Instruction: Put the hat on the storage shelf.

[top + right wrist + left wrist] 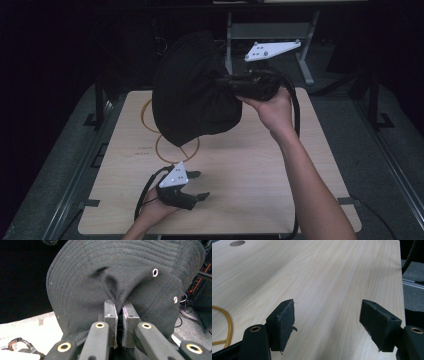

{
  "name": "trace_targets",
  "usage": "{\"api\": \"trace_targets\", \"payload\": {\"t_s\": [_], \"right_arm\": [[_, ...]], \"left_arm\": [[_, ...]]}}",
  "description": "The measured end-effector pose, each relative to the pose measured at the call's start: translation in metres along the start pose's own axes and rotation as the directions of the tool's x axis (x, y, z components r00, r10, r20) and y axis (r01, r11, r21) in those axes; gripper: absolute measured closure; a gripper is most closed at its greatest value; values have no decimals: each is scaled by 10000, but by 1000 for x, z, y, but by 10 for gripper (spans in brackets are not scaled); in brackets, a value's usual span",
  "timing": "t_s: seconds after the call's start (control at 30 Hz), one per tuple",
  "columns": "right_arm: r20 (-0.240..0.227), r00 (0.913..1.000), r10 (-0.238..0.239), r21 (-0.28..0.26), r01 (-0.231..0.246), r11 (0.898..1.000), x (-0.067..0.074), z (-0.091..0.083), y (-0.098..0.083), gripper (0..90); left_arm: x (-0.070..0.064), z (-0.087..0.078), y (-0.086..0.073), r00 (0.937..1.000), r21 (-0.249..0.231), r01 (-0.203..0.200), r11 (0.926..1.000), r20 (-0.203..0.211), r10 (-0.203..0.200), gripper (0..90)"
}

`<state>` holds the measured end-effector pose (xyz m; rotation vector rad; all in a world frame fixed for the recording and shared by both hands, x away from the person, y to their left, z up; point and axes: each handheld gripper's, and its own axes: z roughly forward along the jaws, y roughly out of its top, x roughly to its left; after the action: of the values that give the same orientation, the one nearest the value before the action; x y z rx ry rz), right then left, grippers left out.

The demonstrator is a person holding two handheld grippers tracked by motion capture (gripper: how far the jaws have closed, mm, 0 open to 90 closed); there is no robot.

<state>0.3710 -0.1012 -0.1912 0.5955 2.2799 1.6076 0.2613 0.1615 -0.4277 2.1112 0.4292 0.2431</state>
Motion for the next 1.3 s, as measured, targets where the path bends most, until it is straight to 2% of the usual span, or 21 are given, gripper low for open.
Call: {"api": "trace_targets", "payload": {"t_s": [0.17, 0.3, 0.43, 0.6, 1.03, 1.3], "right_arm": [[-102, 9997, -228, -14, 228, 9997, -1, 8, 8, 843], [-161, 9996, -251, -62, 250, 9997, -1, 14, 13, 842], [-223, 9996, -198, -64, 197, 9998, -2, 18, 17, 842], [-247, 9996, -129, -53, 128, 9999, -4, 24, 18, 842], [-371, 9993, -96, 88, 99, 9999, -7, 41, 30, 842], [-281, 9992, -274, 225, 280, 9994, -10, 51, 37, 842]], "left_arm": [[1, 1, 0, 10000, -36, -15, 10000, -4, 15, 277], [1, 2, 0, 9999, 60, -171, 9998, -12, 171, 277], [2, 2, -1, 10000, -12, -48, 10000, 9, 48, 277], [2, 2, 0, 9997, 119, -251, 9996, 20, 251, 277], [5, 1, -1, 9998, 109, -209, 9997, 8, 209, 277], [6, 2, -1, 9998, 100, -174, 9998, 44, 174, 277]]}}
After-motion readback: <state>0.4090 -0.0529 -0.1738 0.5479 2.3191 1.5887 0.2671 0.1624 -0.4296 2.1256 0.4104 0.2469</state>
